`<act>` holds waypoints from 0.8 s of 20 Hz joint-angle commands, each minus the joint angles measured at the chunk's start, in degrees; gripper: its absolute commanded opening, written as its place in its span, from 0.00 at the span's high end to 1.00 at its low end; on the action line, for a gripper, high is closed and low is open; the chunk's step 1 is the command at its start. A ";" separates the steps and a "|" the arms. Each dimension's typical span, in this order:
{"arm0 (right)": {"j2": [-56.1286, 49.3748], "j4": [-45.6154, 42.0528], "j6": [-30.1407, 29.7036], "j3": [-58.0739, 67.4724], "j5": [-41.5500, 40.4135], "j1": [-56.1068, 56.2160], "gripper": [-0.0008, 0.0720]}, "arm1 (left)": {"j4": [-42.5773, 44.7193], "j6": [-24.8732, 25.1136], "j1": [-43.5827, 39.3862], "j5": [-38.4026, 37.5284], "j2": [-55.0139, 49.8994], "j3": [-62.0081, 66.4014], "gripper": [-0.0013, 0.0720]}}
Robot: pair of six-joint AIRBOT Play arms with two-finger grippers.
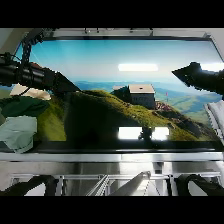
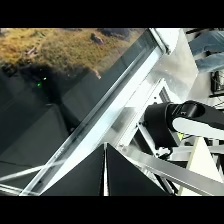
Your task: Fold the shirts.
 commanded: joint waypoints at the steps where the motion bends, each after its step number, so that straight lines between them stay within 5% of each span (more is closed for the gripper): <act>1: -0.04 -0.04 0.04 0.04 0.00 0.07 0.97 | 0.07 0.04 0.04 -0.04 0.04 -0.02 0.96; 6: -0.04 -0.04 0.04 0.04 0.00 0.07 0.97 | 1.55 -2.36 4.13 3.61 0.04 0.11 0.97; 7: -0.04 -0.04 0.04 0.04 0.02 0.09 0.97 | 4.24 -3.43 6.47 6.62 0.04 0.11 0.89; 8: -0.04 -0.04 0.04 0.04 0.00 0.07 0.97 | 8.00 -3.41 9.05 9.75 0.02 0.11 0.52; 10: -0.04 -0.04 0.02 0.04 0.00 0.07 0.97 | 17.77 -2.67 12.68 17.29 -0.72 0.76 0.00; 16: -0.04 -0.04 0.02 0.04 0.00 0.07 0.97 | 48.41 0.63 10.03 29.27 -20.00 21.75 0.00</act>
